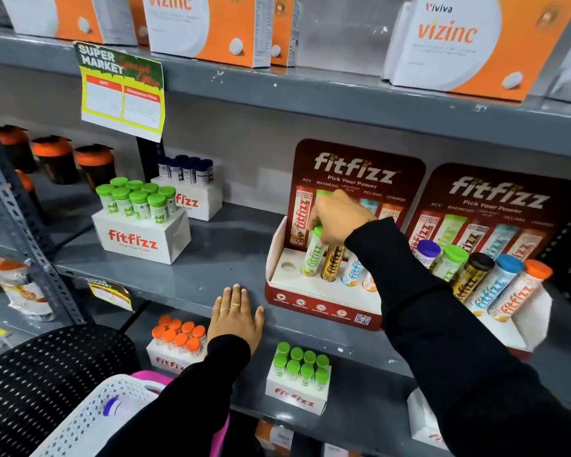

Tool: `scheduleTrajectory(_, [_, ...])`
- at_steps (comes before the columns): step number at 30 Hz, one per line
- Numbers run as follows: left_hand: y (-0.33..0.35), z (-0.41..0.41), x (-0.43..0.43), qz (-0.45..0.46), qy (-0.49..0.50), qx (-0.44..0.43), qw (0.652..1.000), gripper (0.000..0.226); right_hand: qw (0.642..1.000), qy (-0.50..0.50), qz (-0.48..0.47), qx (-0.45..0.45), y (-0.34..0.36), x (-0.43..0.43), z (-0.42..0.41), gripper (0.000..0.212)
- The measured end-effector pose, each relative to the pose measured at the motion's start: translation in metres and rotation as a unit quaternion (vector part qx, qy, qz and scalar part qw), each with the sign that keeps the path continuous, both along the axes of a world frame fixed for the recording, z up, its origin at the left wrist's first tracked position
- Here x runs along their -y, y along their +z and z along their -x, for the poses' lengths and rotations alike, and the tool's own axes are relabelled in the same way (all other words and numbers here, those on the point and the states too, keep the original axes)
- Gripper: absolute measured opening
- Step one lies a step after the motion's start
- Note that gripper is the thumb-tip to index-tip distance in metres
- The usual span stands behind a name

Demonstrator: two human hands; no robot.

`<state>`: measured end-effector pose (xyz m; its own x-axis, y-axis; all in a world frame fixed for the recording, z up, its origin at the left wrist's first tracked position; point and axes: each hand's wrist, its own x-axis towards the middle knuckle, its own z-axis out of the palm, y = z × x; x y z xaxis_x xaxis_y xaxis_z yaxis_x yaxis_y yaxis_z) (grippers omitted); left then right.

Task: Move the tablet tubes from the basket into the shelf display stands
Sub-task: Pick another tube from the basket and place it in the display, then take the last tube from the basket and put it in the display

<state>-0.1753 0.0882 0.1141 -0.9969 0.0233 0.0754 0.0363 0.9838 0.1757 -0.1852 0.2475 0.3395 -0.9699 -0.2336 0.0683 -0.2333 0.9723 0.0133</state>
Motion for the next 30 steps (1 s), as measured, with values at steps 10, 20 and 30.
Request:
scheduleTrajectory(10, [-0.006, -0.003, 0.009, -0.033, -0.025, -0.045, 0.998, 0.076, 0.999, 0.017, -0.031, -0.034, -0.006, 0.025, 0.008, 0.054])
scheduleTrajectory(20, [-0.119, -0.130, 0.082, -0.227, 0.245, 0.110, 0.936, 0.082, 0.963, 0.232, 0.130, 0.038, -0.174, 0.186, -0.006, 0.036])
scheduleTrajectory(30, [-0.171, -0.190, 0.082, -0.190, 0.368, 0.226, 0.881, 0.088, 0.926, 0.274, -0.042, 0.257, -0.351, 0.292, -0.017, 0.039])
